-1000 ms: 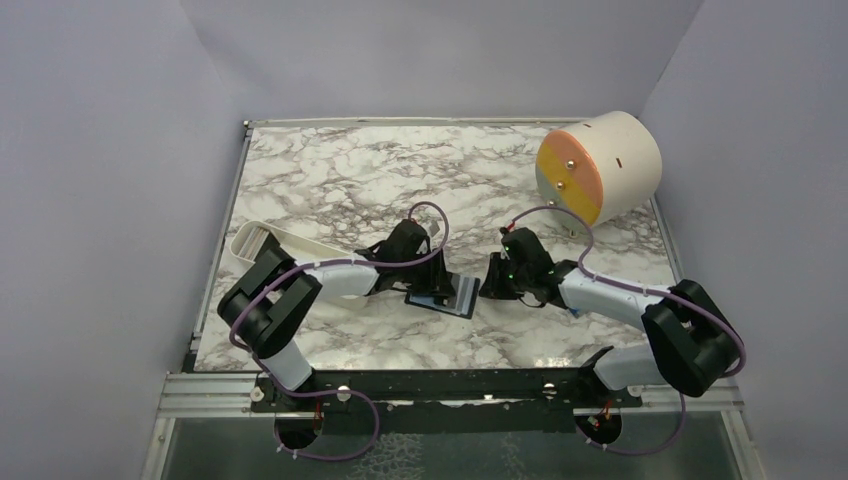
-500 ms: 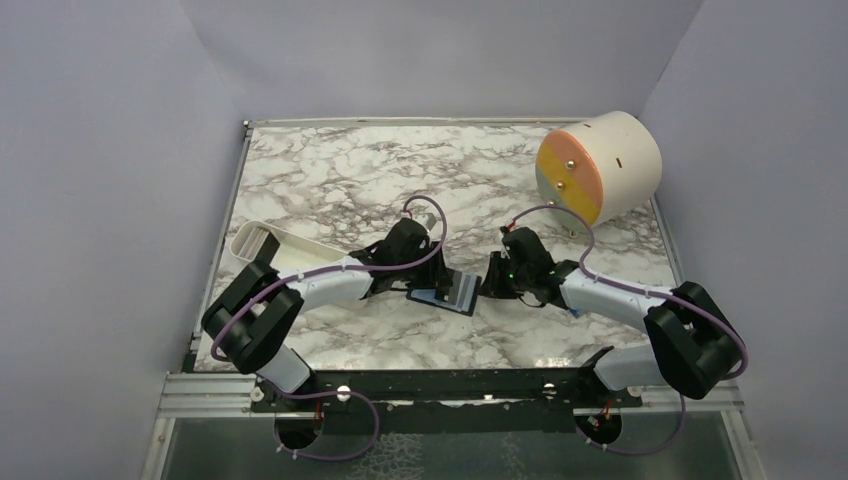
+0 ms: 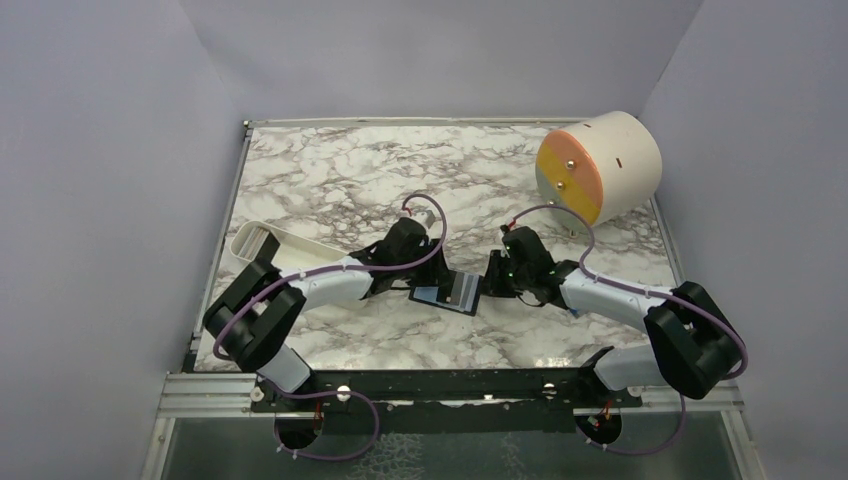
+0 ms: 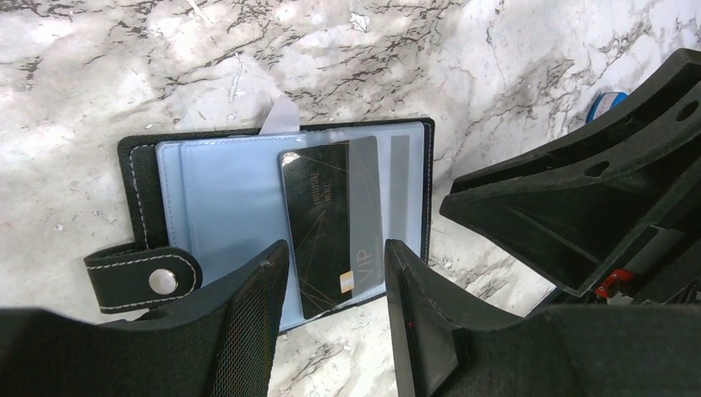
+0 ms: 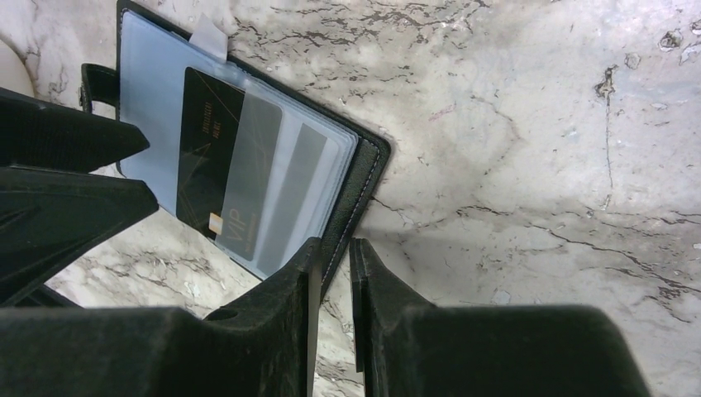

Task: Put the credit cards into the card holder
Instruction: Insert the credit card into the card holder.

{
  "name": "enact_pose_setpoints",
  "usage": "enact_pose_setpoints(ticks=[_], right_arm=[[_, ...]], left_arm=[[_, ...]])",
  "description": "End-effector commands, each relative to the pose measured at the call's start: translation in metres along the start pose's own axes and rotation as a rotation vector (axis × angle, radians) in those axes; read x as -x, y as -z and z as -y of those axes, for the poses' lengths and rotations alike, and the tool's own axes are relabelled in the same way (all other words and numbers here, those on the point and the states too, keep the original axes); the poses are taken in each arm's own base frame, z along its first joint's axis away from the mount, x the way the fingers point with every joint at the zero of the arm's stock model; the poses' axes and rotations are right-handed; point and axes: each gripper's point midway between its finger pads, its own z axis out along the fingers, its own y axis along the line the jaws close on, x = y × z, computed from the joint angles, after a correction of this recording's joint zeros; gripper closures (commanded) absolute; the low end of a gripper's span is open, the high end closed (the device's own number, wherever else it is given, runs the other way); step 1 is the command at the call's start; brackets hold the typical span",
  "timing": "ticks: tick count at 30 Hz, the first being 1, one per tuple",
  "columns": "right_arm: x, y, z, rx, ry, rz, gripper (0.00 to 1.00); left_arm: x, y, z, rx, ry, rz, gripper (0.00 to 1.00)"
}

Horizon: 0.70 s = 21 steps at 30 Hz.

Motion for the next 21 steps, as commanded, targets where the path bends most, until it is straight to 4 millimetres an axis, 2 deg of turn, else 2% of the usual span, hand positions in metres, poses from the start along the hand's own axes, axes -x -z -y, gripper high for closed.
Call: enact_pose_setpoints(ticks=[1, 6, 8, 11, 21], right_arm=[[0.007, -0.002, -0.011, 0.042, -0.008, 0.024, 0.81], [0.005, -0.006, -0.008, 0.032, -0.008, 0.018, 0.81], [0.004, -0.008, -0.007, 0.028, -0.006, 0.015, 0.81], [0.002, -0.013, -0.003, 0.018, -0.007, 0.012, 0.81], [0.001, -0.022, 0.005, -0.006, 0.002, 0.024, 0.82]], left_arm=[[-0.009, -0.009, 0.006, -0.055, 0.009, -0.02, 0.51], [-0.013, -0.013, 0.002, -0.043, 0.006, -0.034, 0.52], [-0.014, -0.014, 0.002, -0.045, 0.0, -0.039, 0.56], [-0.017, -0.015, 0.003, -0.047, -0.002, -0.048, 0.57], [-0.026, -0.024, 0.021, -0.11, 0.003, -0.066, 0.6]])
